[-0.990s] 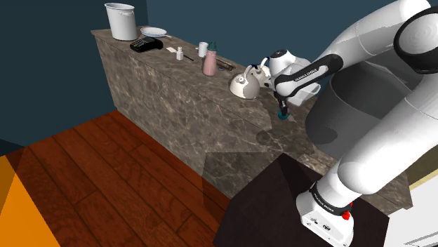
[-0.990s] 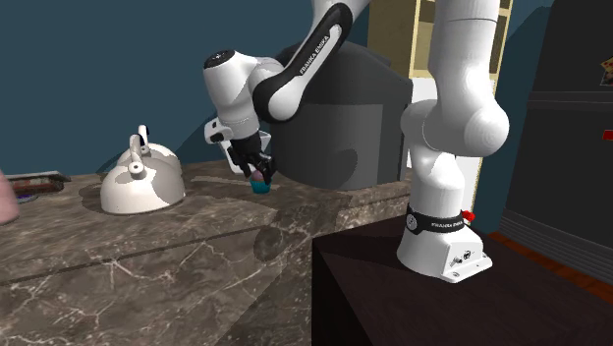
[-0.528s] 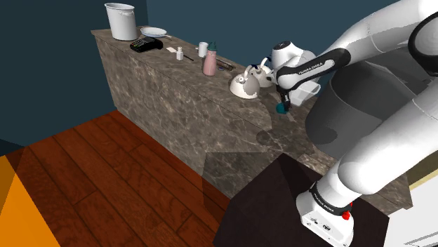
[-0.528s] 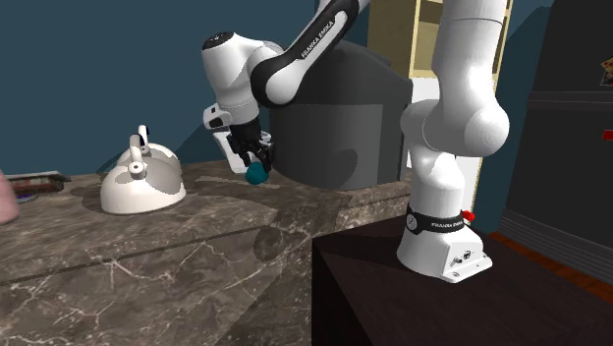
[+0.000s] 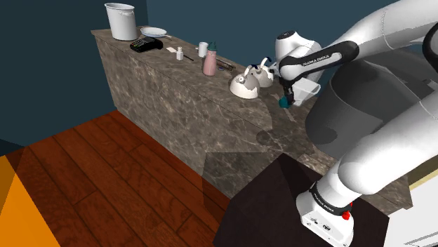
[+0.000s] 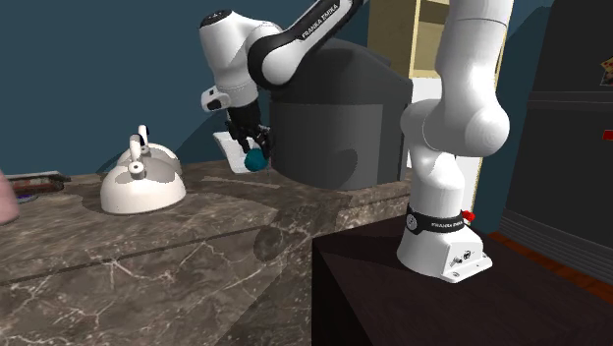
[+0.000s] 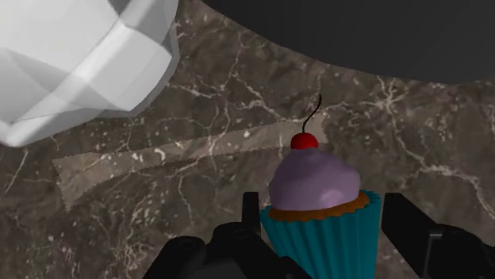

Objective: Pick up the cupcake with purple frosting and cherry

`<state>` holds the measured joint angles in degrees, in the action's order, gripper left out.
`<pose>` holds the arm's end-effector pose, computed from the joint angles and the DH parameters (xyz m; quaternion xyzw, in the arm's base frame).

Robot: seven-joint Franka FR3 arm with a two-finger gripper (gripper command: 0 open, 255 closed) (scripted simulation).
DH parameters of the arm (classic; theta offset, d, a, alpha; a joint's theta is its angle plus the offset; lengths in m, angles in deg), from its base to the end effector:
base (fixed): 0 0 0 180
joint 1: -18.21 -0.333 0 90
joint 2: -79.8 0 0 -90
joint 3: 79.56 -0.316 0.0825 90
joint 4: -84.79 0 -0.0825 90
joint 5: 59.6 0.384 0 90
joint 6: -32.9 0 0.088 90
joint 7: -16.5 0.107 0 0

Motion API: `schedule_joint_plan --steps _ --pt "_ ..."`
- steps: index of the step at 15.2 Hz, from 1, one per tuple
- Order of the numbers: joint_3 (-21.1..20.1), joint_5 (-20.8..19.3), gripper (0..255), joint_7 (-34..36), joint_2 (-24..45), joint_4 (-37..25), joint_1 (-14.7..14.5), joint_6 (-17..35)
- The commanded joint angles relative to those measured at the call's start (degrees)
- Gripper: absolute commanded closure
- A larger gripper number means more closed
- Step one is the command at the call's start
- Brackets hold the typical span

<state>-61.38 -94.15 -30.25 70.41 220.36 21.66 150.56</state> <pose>0.4215 -0.2008 0.3816 0.8996 0.3662 -0.1858 0.1485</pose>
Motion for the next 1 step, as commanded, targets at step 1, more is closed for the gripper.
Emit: schedule_joint_plan --steps 1 --pt "-0.09 0.13 255 -0.2 -0.33 -0.25 -0.06 -0.59"
